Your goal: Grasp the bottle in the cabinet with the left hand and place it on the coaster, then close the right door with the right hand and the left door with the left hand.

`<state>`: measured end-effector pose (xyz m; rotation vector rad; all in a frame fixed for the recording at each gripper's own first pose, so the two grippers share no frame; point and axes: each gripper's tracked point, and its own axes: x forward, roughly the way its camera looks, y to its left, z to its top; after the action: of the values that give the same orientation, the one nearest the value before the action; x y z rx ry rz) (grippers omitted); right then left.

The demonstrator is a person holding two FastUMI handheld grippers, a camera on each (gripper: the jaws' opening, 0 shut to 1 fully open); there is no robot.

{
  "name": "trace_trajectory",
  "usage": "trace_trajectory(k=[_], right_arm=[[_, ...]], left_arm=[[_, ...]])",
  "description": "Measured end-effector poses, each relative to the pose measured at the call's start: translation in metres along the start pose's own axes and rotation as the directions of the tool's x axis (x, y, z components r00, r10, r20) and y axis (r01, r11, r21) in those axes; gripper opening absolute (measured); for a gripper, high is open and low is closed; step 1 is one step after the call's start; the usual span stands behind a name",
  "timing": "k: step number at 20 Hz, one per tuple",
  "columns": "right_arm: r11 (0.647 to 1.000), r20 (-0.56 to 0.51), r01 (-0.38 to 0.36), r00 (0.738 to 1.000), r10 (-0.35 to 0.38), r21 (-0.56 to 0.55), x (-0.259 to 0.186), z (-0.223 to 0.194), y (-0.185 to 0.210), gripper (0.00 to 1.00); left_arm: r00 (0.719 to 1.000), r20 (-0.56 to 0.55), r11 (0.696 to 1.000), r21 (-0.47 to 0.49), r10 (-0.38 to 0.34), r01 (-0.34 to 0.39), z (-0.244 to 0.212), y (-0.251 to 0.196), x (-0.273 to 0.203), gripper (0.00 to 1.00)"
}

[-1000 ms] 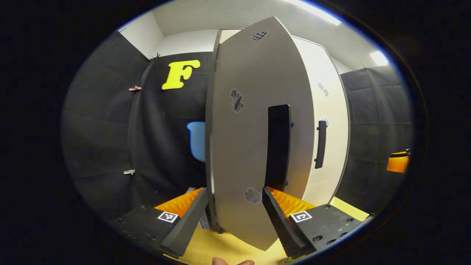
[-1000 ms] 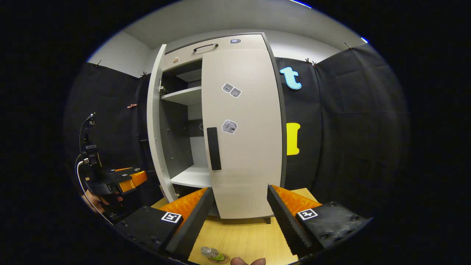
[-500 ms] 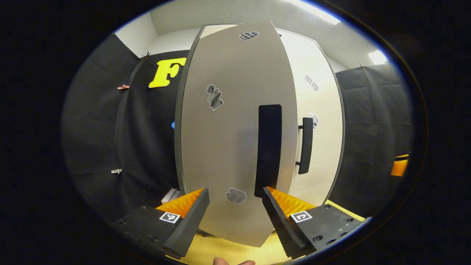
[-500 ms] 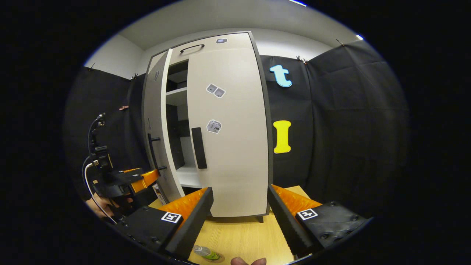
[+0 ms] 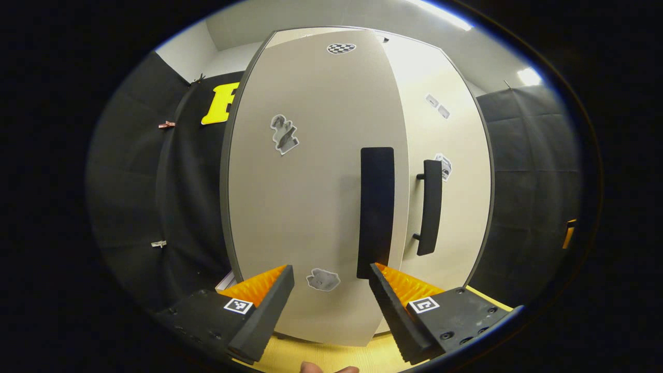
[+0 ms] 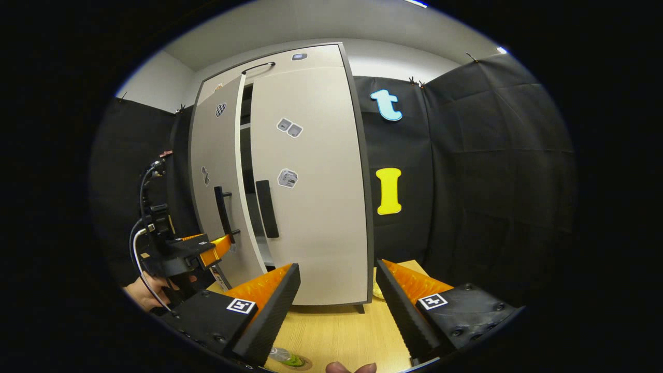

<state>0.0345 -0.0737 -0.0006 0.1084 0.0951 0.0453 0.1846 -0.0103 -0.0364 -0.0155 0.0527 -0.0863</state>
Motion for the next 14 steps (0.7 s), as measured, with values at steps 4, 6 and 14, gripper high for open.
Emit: trace_trajectory(k=[4, 6, 14], right_arm=[[1.0, 0.0, -0.001, 1.0, 0.001, -0.016, 0.002, 0.003, 0.001, 0.98], [1.0, 0.002, -0.006, 1.0, 0.006, -0.02, 0.003, 0.004, 0.004, 0.98], [0.998, 0.013, -0.053, 0.999, 0.053, -0.028, -0.002, 0.014, 0.028, 0.98]], left_arm=[[1.0, -0.012, 1.0, -0.005, 0.006, -0.006, 0.001, -0.003, 0.007, 0.94], [1.0, -0.019, 1.0, -0.004, 0.009, -0.009, 0.001, -0.002, 0.004, 0.94], [1.0, -0.018, 0.999, 0.036, -0.013, 0.014, 0.009, -0.003, -0.043, 0.94]])
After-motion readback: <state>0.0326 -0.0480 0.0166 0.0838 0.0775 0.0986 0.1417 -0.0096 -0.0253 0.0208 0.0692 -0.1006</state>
